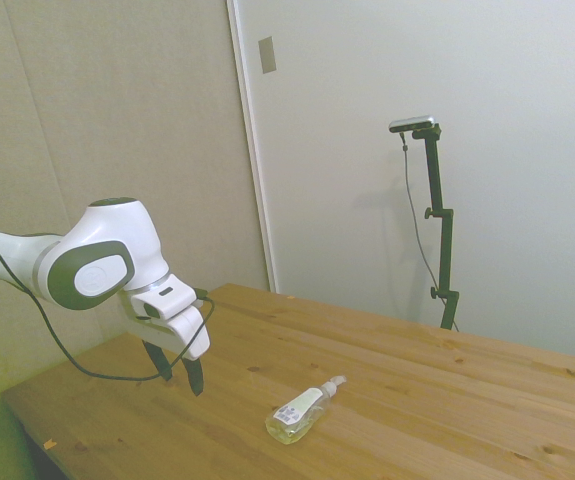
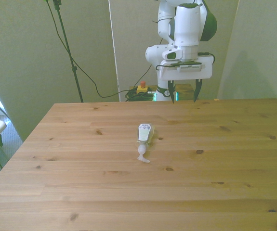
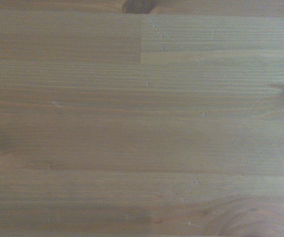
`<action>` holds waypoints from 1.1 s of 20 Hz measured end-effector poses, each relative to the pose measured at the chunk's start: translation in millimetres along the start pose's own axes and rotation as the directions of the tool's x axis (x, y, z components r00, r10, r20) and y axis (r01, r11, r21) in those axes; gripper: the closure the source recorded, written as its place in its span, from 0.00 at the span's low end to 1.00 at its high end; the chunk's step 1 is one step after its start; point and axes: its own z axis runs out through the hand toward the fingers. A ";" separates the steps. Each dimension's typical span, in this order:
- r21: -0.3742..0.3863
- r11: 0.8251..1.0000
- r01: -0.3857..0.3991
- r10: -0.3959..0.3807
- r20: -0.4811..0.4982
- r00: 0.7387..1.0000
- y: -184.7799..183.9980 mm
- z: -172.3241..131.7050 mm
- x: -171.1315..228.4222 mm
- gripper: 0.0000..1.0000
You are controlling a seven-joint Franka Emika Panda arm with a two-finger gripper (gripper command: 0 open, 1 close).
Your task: Stand the sanitizer
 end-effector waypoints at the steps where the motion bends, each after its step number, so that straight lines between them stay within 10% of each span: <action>1: -0.001 1.000 0.000 0.000 0.001 1.000 0.0 0.6 0.0 0.00; 22: 0.000 0.985 -0.175 0.174 -0.126 0.977 -44.5 46.8 228.5 0.00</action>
